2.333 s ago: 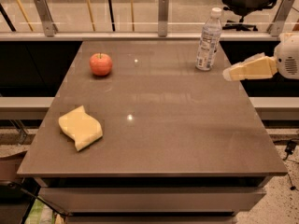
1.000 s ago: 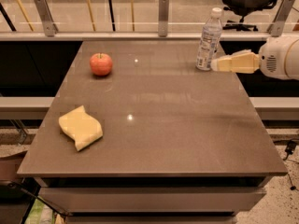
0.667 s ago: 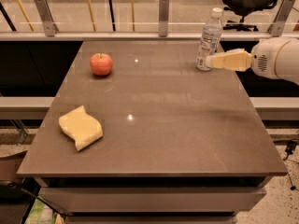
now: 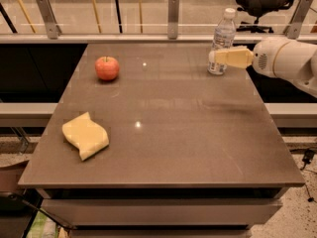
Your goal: Pick blue plastic bottle
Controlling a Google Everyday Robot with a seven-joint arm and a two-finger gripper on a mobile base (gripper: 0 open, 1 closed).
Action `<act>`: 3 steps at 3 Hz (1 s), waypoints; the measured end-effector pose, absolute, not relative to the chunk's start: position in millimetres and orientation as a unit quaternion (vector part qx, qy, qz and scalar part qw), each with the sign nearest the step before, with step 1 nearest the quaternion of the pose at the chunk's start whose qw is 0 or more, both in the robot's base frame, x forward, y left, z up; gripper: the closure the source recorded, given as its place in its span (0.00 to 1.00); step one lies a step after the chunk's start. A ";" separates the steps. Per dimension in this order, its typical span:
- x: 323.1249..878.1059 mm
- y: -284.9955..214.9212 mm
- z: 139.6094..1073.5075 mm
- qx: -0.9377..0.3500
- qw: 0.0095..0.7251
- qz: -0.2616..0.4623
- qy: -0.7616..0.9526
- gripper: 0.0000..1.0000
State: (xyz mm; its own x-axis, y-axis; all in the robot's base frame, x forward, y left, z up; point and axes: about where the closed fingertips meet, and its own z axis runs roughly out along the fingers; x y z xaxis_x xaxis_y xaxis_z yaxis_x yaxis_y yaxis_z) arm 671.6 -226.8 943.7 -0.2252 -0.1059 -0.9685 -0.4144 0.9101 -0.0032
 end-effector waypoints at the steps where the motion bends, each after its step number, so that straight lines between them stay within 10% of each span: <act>1: 694.3 -228.3 937.9 -0.162 0.607 0.126 0.768 0.00; 3: 736.7 -227.5 924.6 -0.161 0.613 0.111 0.766 0.00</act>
Offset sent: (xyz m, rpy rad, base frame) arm 0.0710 -0.0090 -0.0236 -0.0112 -0.0260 -0.0521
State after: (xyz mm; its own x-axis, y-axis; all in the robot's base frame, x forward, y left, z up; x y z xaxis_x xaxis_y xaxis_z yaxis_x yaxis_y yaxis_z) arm 736.7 -227.5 924.6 -0.1969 -0.1115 -0.9741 -0.3826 0.9235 -0.0284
